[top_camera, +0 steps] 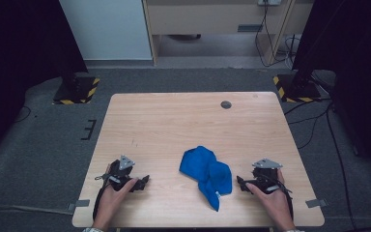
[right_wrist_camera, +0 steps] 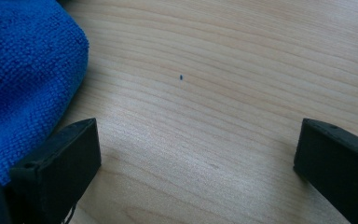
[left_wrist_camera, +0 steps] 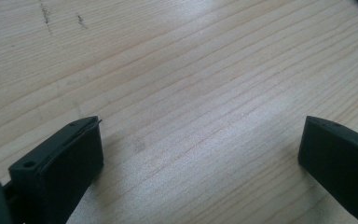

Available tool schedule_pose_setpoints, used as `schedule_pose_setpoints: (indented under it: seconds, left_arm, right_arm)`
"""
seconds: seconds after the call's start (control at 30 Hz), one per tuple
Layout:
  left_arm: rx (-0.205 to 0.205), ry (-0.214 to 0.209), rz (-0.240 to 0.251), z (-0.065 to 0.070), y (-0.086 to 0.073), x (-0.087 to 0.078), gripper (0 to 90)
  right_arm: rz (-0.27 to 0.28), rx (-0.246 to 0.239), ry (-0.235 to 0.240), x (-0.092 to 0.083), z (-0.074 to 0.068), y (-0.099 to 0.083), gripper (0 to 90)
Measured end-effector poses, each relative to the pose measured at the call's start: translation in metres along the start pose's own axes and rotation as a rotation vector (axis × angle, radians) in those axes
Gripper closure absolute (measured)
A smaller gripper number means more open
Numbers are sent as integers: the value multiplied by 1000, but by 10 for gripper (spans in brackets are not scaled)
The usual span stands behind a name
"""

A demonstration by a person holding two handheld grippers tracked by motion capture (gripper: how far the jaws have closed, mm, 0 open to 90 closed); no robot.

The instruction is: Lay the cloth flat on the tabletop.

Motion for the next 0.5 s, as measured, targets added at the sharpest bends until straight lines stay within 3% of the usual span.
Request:
schedule_pose_setpoints:
  seconds: [0.13,0.23,0.5]
  left_arm:
    - [0,2,1,0,0,0,0]
    - [0,3,0,0,0,0,0]
    - [-1,3,1,0,0,0,0]
  right_arm:
    - [21,7,25,-3,2,0,78]
    - [51,2,46,-8,0,4,71]
    - [119,-37,104,-24,-20,21,94]
Point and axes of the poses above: each handheld gripper's, and its own axes: x roughly forward along the jaws, y roughly out of its top, z roughly to its right, the point moved 5 cm from there along x, roughly forward along the jaws, and after that the axes turned 11 degrees about z, right-handed, at the moved point
